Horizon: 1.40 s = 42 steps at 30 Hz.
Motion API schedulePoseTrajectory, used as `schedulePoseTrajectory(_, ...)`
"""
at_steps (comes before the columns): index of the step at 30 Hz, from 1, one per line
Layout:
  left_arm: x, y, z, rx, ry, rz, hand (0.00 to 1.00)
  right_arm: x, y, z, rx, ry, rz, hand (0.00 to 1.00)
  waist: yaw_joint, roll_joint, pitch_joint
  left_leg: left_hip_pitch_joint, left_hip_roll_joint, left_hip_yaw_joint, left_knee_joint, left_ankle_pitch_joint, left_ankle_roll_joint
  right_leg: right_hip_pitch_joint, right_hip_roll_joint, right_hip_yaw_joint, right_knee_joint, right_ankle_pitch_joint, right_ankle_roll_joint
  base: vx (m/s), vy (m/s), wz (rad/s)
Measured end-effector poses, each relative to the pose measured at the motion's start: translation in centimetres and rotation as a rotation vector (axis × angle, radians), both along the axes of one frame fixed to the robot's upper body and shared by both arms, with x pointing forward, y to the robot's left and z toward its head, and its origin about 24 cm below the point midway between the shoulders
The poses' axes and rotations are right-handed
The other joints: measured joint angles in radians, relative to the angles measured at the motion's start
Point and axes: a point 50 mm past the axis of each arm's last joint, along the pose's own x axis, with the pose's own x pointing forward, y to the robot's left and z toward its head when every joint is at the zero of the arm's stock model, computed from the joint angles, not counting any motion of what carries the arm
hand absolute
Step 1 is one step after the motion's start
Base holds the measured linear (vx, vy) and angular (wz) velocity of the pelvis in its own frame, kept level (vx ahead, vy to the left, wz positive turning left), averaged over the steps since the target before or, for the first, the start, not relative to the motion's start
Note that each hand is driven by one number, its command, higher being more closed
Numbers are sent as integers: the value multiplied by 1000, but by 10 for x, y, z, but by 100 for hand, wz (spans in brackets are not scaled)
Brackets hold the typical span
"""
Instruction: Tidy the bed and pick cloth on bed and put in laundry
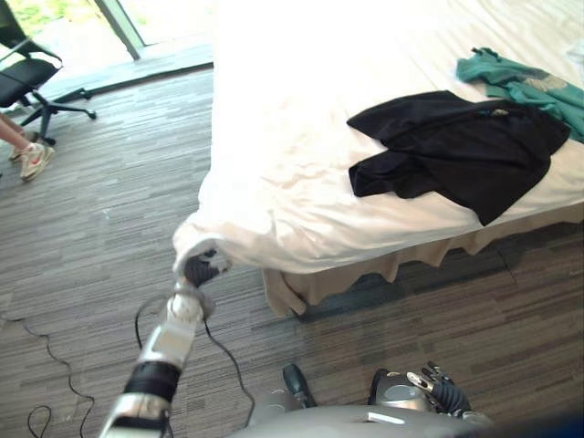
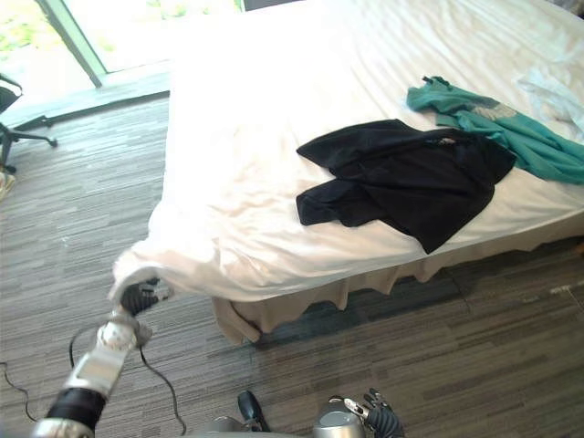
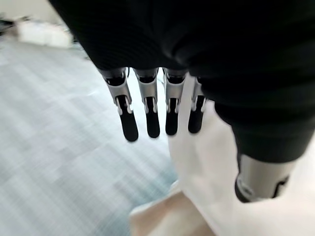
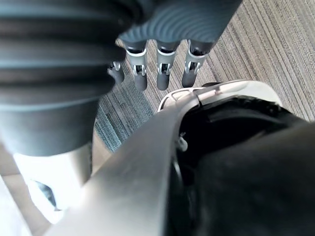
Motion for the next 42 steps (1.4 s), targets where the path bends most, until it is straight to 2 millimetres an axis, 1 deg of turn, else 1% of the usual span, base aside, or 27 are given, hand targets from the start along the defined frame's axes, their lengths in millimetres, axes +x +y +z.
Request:
schedulePoseTrajectory(1,-16,-5,-14,-25,64,21,0,0,0,0,-4,-7,-8,0,7,-2,-10,0,1,0,-1,-1,-1,1,1,-2,-5,0,0,0,0,0)
schedulePoseTrajectory(2,-45,-13,-37,-58,190,64,0,4,1,1,-25,-19,-26,0,12,-8,-20,6,1,0,-1,-1,-2,8,1,-2,-9,0,0,0,0,0)
schedulePoseTrajectory(4,-68,-16,-52,-90,287,100,0,8,2,1,-54,-31,-57,0,13,-15,-24,18,1,1,-2,-3,-5,21,1,-2,-18,0,1,-4,0,-2)
schedulePoseTrajectory(5,-98,-21,-68,-138,401,157,0,12,3,2,-95,-45,-117,0,15,-22,-31,32,1,2,-2,-6,-8,38,3,-2,-28,2,3,-19,1,-3)
schedulePoseTrajectory(6,-100,-21,-70,-142,409,162,0,12,3,2,-97,-45,-121,0,15,-22,-32,33,1,2,-2,-6,-8,39,3,-2,-28,2,3,-14,1,-4)
schedulePoseTrajectory(8,-137,-29,-84,-225,533,267,0,21,7,4,-155,-74,-220,0,17,-25,-49,35,1,4,-2,-7,-8,44,6,-1,-41,10,4,-16,5,-4)
schedulePoseTrajectory(11,-154,-34,-90,-296,569,323,0,41,7,17,-289,-144,-288,0,35,-24,-51,49,0,8,-3,-9,-7,56,8,12,-51,20,5,-22,14,-11)
schedulePoseTrajectory(12,-155,-34,-90,-306,560,329,0,44,6,21,-322,-160,-292,100,37,-24,-51,50,0,9,-3,-10,-6,58,8,14,-54,22,6,-19,23,-10)
schedulePoseTrajectory(14,-157,-36,-91,-321,529,323,0,63,1,42,-412,-271,-330,100,39,-21,-52,56,-3,8,-3,-11,-4,66,7,15,-60,25,7,0,0,0)
schedulePoseTrajectory(16,-155,-36,-88,-328,448,292,0,98,-3,86,-442,-505,-348,100,43,-24,-51,57,-5,8,-3,-14,1,66,5,17,-60,25,8,0,0,0)
schedulePoseTrajectory(18,-154,-35,-86,-324,406,275,0,121,3,114,-438,-656,-273,100,47,-29,-51,55,-6,8,-3,-15,1,64,4,17,-61,24,10,0,0,0)
schedulePoseTrajectory(19,-151,-34,-85,-314,380,251,0,138,11,134,-435,-768,-163,100,55,-33,-54,49,-7,6,-3,-17,2,60,3,16,-61,22,12,0,0,0)
schedulePoseTrajectory(20,-149,-34,-85,-306,374,237,0,143,13,139,-435,-800,-124,100,59,-35,-54,47,-8,6,-3,-17,2,57,3,16,-61,22,13,17,15,3)
schedulePoseTrajectory(23,-128,-34,-79,-228,301,96,0,179,41,173,-450,-995,248,100,90,-48,-59,29,-17,-8,-3,-14,11,48,-6,0,-60,28,13,41,18,13)
schedulePoseTrajectory(24,-126,-35,-79,-227,295,91,0,180,43,175,-449,-1005,266,100,91,-48,-59,29,-18,-10,-3,-13,13,49,-7,-2,-60,28,13,63,19,22)
schedulePoseTrajectory(26,-106,-37,-71,-234,210,53,0,205,65,204,-442,-1131,521,100,114,-62,-62,6,-27,-38,-2,-7,21,48,-12,-26,-62,42,30,69,11,32)
schedulePoseTrajectory(28,-96,-36,-67,-231,173,19,0,219,75,218,-431,-1179,619,100,126,-77,-56,-9,-29,-55,-2,-1,26,47,-13,-45,-61,47,33,91,-1,38)
schedulePoseTrajectory(29,-87,-33,-63,-228,146,2,0,237,87,229,-379,-1190,709,100,146,-95,-45,-22,-29,-75,4,7,29,44,-13,-61,-56,56,38,74,-3,40)
schedulePoseTrajectory(30,-86,-33,-63,-227,144,-1,0,239,88,231,-373,-1190,717,100,151,-98,-44,-24,-29,-77,4,8,29,43,-13,-63,-55,56,38,41,-3,38)
schedulePoseTrajectory(31,-76,-32,-60,-227,126,-24,0,251,95,238,-328,-1188,762,100,177,-113,-35,-35,-28,-84,4,14,31,35,-13,-68,-45,56,38,30,-3,33)
schedulePoseTrajectory(32,-59,-33,-54,-244,95,-46,0,266,104,252,-256,-1198,784,100,207,-127,-4,-51,-25,-100,5,23,33,20,-14,-80,-20,55,38,12,-7,40)
schedulePoseTrajectory(33,-52,-33,-52,-254,81,-49,0,271,107,258,-231,-1210,786,100,213,-131,11,-61,-21,-108,9,24,33,12,-14,-88,-8,53,35,-43,-3,57)
schedulePoseTrajectory(35,-4,-37,-29,-286,-45,-79,0,295,128,322,-147,-1366,786,100,234,-155,135,-192,2,-154,120,16,38,-72,-27,-123,82,39,12,-135,5,69)
schedulePoseTrajectory(36,5,-39,-24,-287,-71,-91,0,298,132,338,-145,-1405,794,100,236,-156,158,-221,6,-165,141,10,40,-92,-28,-125,95,36,6,-208,34,58)
schedulePoseTrajectory(37,28,-48,-10,-300,-143,-125,0,302,143,379,-138,-1504,813,100,251,-153,221,-298,15,-181,186,8,42,-149,-29,-126,118,27,-6,-142,31,31)
schedulePoseTrajectory(39,45,-67,-1,-325,-182,-181,0,307,148,406,-121,-1550,814,100,276,-140,250,-385,18,-191,217,11,47,-215,-28,-133,122,18,-19,-139,45,26)
schedulePoseTrajectory(42,52,-101,1,-393,-178,-222,0,316,145,406,-103,-1506,791,100,301,-85,283,-475,10,-217,267,4,61,-278,-48,-153,163,13,-23,-71,60,24)
